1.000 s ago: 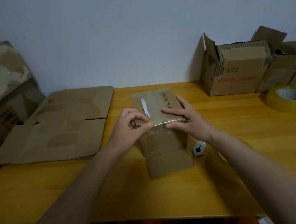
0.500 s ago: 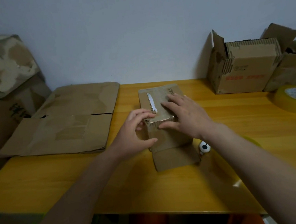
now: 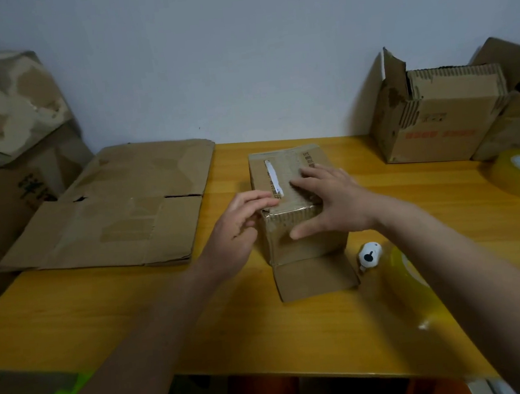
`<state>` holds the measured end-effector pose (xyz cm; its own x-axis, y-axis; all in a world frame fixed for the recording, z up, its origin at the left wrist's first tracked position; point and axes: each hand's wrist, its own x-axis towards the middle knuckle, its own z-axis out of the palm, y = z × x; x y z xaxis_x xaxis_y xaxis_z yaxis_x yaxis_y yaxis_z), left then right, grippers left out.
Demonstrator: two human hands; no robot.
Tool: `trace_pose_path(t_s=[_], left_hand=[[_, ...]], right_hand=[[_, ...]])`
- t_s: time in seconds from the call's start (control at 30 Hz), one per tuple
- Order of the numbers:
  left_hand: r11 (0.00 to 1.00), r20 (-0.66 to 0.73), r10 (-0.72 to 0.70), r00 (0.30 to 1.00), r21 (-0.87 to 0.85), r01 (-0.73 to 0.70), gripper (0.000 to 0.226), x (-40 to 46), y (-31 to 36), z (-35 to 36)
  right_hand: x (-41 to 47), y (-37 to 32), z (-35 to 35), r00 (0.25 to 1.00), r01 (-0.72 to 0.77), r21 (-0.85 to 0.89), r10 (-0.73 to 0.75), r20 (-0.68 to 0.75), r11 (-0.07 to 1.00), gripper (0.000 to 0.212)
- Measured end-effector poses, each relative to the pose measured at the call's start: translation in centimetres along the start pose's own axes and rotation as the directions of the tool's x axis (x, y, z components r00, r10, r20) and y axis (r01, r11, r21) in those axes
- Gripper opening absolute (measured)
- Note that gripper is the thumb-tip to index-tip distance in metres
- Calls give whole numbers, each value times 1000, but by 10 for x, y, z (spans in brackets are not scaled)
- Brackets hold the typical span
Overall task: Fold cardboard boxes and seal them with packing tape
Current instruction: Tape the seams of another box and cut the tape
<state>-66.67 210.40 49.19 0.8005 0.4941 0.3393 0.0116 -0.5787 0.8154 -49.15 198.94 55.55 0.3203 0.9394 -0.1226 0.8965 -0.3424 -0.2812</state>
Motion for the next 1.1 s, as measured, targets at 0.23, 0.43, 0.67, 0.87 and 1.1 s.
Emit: trace_pose_path(t_s=[0.23, 0.43, 0.67, 0.87, 1.1], left_hand=[[998, -22, 52, 998, 32, -51, 52, 0, -2, 1], [994, -36, 83, 996, 69, -80, 36, -1, -9, 2], [983, -143, 155, 978, 119, -138, 46, 3, -17, 14], [972, -172, 209, 963, 145, -185, 53, 4, -23, 20], [973, -151, 174, 973, 182, -145, 66, 4, -22, 20]], right_hand=[[6, -9, 28, 962, -51, -277, -27, -270, 960, 98], [5, -4, 27, 966, -29, -282, -46, -256, 959, 98], [4, -4, 21, 985, -23, -239, -20, -173, 971, 105], [1, -25, 23, 979, -107, -218, 65, -193, 970, 113], [5, -27, 29, 945, -172, -238, 92, -314, 956, 91]])
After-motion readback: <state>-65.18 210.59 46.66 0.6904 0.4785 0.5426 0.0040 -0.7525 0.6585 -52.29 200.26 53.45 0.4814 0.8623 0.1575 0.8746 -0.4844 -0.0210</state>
